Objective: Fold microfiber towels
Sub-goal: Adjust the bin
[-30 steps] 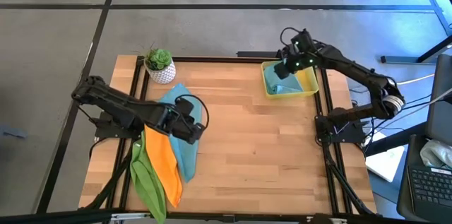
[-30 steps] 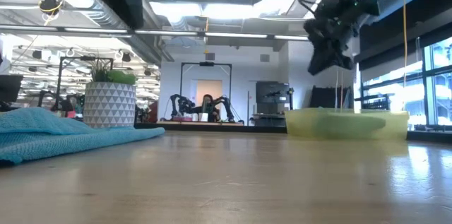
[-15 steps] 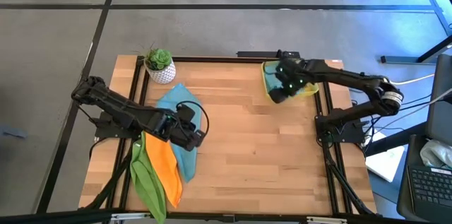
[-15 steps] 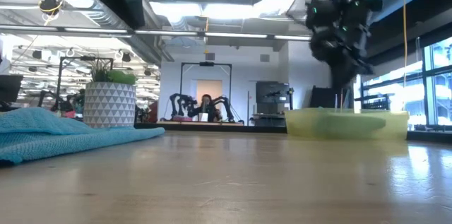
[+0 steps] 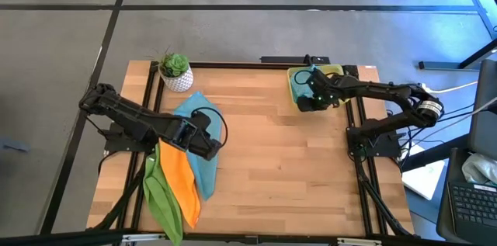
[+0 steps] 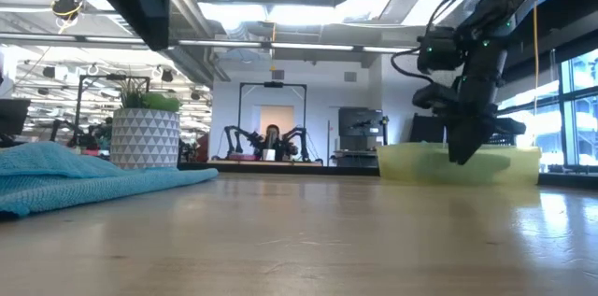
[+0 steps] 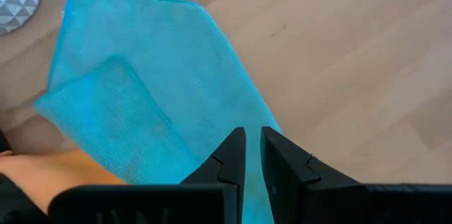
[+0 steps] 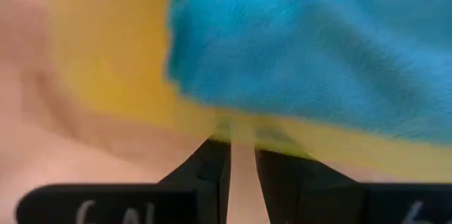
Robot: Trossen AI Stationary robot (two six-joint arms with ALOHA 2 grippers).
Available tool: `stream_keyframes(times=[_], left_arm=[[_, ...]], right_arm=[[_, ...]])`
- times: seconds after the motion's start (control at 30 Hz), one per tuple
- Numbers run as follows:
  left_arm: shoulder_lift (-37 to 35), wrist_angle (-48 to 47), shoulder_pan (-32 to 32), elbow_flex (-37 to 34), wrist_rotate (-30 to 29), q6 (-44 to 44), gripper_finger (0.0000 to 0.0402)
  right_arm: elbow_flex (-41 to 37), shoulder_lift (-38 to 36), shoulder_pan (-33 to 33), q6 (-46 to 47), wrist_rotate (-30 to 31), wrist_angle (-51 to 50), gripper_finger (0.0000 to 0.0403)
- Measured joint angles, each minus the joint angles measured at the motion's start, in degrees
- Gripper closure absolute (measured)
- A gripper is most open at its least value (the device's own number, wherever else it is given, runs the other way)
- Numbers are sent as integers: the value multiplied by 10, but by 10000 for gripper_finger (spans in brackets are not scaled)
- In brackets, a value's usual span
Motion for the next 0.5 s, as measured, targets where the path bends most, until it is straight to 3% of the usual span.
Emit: stream_keyframes(times=[0.2, 0.5], left_arm=[[0, 0, 20, 0, 30, 4, 365], [0, 0, 30, 0, 54, -37, 365]], right_arm=[[0, 0, -43, -6, 12, -5, 336], [0, 0, -96, -88, 27, -5, 336]])
